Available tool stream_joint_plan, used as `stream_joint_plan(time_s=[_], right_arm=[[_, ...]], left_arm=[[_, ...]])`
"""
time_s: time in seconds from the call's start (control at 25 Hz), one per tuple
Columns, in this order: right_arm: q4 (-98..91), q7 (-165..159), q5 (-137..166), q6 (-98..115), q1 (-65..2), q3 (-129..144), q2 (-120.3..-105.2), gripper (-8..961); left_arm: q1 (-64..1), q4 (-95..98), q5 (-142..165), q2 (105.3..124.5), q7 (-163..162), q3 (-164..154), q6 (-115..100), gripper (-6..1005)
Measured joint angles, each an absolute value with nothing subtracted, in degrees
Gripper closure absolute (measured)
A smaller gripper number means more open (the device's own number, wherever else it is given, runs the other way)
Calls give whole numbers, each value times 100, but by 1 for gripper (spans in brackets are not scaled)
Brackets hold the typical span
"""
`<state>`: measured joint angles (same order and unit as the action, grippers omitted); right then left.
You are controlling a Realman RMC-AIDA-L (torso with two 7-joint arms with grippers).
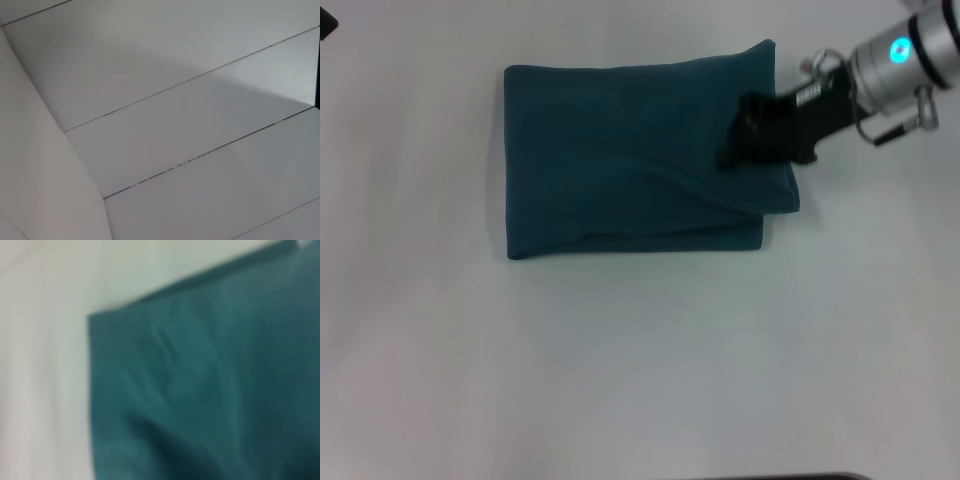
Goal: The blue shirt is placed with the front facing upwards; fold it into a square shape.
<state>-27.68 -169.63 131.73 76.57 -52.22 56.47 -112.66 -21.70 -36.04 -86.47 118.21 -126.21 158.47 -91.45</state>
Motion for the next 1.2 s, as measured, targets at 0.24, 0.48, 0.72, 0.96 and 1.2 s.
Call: stream_joint_plan(time_s=[0.24,0.48,0.72,0.96,1.2], right_arm=[[-2825,-16859,12978,7676,-5437,5613,-11345,944],[-2581,-16659,12978,7511,-5573,5600,-11509,944],[-2745,-16530,12966,7359,-5507,5565,-11426,941],[-2716,-16454,12953,6969,-5591,5609,-11633,938],[-2383,-16453,13009,6505,-5845,5780,-11918,934]], left_arm=[[-2176,-3604,-8683,11834,-12643,15863,-9146,48],[-2247,-3625,-8632,11765,-12690,15594,-9160,48],[-2239,-3645,-8611,11711,-12830,15345,-9172,48],[-2235,-3648,-8606,11727,-12878,15329,-9181,49],[-2250,-3648,-8604,11731,-12871,15329,-9150,48]])
